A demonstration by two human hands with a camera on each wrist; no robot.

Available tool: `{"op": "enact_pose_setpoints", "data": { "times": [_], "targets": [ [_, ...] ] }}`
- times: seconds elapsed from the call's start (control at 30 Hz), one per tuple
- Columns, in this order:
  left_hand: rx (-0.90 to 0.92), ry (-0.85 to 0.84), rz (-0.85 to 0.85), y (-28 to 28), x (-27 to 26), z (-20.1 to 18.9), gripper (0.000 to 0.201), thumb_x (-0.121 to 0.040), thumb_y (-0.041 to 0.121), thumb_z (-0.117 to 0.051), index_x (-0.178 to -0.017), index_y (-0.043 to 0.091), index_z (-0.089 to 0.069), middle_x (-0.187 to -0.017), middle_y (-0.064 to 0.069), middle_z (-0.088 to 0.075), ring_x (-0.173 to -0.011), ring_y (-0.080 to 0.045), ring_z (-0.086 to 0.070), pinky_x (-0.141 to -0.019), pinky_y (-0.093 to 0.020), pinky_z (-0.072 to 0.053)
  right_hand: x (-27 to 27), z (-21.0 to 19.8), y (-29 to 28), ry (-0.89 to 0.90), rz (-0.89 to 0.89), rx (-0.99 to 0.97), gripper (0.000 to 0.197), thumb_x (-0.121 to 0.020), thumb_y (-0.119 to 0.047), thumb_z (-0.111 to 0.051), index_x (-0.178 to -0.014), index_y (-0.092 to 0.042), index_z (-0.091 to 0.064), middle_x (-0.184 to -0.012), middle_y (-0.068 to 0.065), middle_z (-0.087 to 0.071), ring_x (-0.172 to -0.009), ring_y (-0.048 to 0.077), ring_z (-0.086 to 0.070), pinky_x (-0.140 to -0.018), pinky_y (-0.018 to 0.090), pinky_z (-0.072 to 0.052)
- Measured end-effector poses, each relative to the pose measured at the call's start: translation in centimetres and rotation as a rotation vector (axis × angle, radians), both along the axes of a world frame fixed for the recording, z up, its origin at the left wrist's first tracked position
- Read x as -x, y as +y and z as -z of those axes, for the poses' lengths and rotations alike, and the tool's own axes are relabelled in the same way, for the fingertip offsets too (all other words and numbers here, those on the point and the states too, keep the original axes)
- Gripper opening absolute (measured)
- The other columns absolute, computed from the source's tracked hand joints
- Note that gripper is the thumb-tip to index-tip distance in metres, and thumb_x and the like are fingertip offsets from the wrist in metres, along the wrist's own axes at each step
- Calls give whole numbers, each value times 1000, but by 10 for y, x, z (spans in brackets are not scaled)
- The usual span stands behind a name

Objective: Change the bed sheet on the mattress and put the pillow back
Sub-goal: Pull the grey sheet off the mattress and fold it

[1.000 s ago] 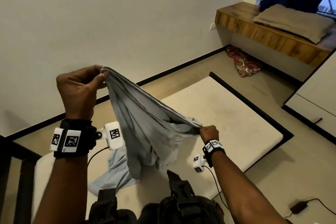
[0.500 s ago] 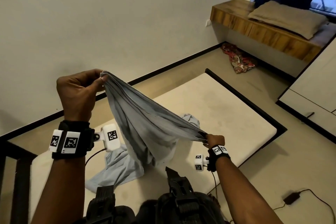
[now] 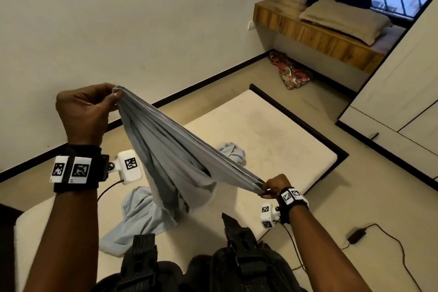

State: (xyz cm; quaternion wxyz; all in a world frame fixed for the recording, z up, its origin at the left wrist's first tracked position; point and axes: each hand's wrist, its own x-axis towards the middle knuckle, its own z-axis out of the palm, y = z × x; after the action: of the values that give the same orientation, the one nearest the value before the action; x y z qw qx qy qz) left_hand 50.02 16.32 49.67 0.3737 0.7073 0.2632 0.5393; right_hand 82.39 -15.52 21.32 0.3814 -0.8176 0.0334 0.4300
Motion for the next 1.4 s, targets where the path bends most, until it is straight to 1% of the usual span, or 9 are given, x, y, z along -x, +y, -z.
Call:
{"op": "enact_pose_setpoints", "data": {
  "times": [0.1,0.4,0.53,0.7,0.87,0.97,1.1,1.3,1.4],
  "targets": [
    [48,15,-2,3,0,12,28,-87,21,-80,-102,-3,-76,-95,-17,-73,-74,-16,-67,-76,-37,-62,-6,-31,-13,-64,189,-71,14,-67,19,-75,-69,12,-63,-67,21,-71,-62,30,-73,-62,44,-63],
    [186,47,72,16,2,44,27,-88,8,-76,-106,-12,-71,-80,-1,-74,-64,2,-65,-67,-17,-58,-30,-99,-43,-134,521,-374,15,-81,21,-52,-92,12,-58,-87,27,-60,-74,47,-68,-55,49,-61],
    [138,256,168,37,-2,30,21,-90,-2,-70,-109,-12,-68,-97,-21,-69,-70,2,-67,-69,-15,-58,-54,-137,-38,-222,407,-359,16,-80,22,-58,-75,9,-65,-86,26,-67,-77,41,-70,-52,42,-62],
    [-108,701,235,85,-4,10,21,-88,6,-76,-106,15,-78,-91,-2,-76,-82,-15,-70,-83,-40,-59,-91,-195,-12,-579,119,-67,10,-89,0,-60,-95,2,-67,-100,24,-72,-76,29,-71,-62,34,-62],
    [-218,940,175,100,-12,-27,24,-85,-3,-71,-87,21,-74,-81,-5,-74,-70,-22,-70,-67,-31,-56,-102,-263,23,-732,-160,150,37,-87,-38,-72,-104,-5,-74,-102,9,-75,-97,28,-71,-80,29,-57],
    [-162,926,70,113,-18,-55,21,-86,-10,-60,-88,8,-72,-77,-12,-71,-55,-23,-70,-54,-40,-61,-133,-283,48,-740,-115,52,22,-92,-14,-60,-83,4,-70,-73,22,-72,-62,36,-73,-62,49,-63],
    [-127,807,-71,126,-26,-106,23,-82,-12,-51,-83,5,-66,-63,-17,-69,-49,-30,-70,-48,-47,-60,-125,-356,77,-658,-36,-178,29,-95,-1,-37,-89,18,-57,-69,37,-64,-54,46,-68,-56,61,-58],
    [-155,520,-182,137,-32,-213,21,-89,-11,-49,-89,2,-66,-60,-18,-67,-40,-14,-65,-38,-19,-51,-123,-487,92,-703,-44,-448,22,-99,-2,-35,-88,4,-52,-69,19,-52,-42,28,-54,-34,29,-48],
    [-171,468,-183,136,-34,-265,22,-89,-10,-49,-83,-5,-70,-64,-24,-69,-39,-7,-63,-40,-17,-52,-119,-550,86,-804,13,-594,23,-95,0,-37,-81,2,-55,-65,19,-54,-41,28,-55,-43,34,-53]
  ]
}}
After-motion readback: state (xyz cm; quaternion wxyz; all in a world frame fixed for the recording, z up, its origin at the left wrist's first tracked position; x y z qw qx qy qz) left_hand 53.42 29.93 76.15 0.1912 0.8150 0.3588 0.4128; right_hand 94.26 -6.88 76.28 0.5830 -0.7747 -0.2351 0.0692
